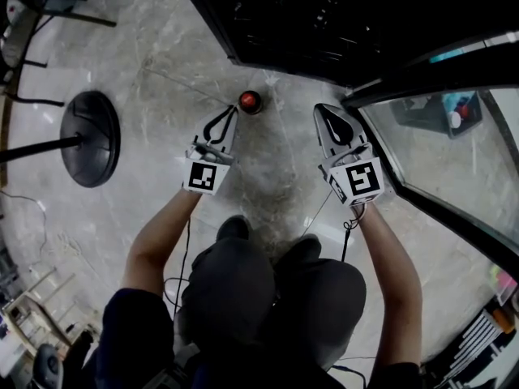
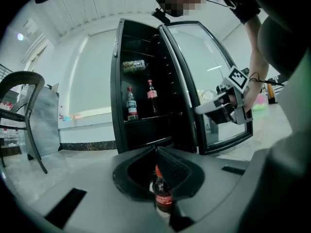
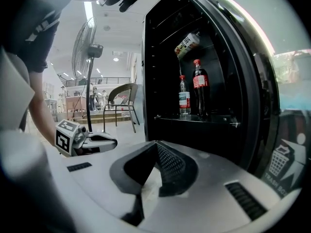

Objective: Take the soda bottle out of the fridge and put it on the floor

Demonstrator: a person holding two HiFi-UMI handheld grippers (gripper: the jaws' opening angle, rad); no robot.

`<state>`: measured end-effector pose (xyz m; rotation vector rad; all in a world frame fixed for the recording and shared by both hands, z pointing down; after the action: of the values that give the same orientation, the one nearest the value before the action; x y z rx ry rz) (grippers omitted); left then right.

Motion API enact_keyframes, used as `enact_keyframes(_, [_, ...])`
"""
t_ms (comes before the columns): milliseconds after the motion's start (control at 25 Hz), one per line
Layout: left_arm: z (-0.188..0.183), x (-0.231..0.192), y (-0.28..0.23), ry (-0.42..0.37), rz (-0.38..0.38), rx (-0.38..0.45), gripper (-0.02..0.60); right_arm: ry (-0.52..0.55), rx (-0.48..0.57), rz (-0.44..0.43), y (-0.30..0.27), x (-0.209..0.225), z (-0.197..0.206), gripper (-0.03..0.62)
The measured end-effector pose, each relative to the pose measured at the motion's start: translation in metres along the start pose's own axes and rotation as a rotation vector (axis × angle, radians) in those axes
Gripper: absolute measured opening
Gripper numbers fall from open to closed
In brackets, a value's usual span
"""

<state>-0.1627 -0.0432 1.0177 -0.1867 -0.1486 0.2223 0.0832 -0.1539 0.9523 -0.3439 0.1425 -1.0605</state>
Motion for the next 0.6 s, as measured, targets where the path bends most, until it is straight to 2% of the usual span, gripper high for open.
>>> enact_keyframes(280, [-0.037, -0.01, 0.014, 0.035, -0.032, 0.015, 0.025, 0.041, 0.014, -0.003, 0.006, -0.005, -0.02, 0.018])
enact_keyframes(600, [-0.115, -0.016, 0.039, 0.029, -0.056, 0.013, 0.023, 0.037, 0.031, -0.004, 0.038, -0.006, -0.075, 0.018])
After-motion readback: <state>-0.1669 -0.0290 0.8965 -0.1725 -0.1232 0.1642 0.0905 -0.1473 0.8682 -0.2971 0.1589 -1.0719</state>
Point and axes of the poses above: the fingertips, and each gripper's own axes: y backward along the fingers, x to its right, z out of its underside, the point moved 9 cm from there along y, backward along the fingers, and after that the axes turned 5 degrees about -x, right-handed, at the moved point
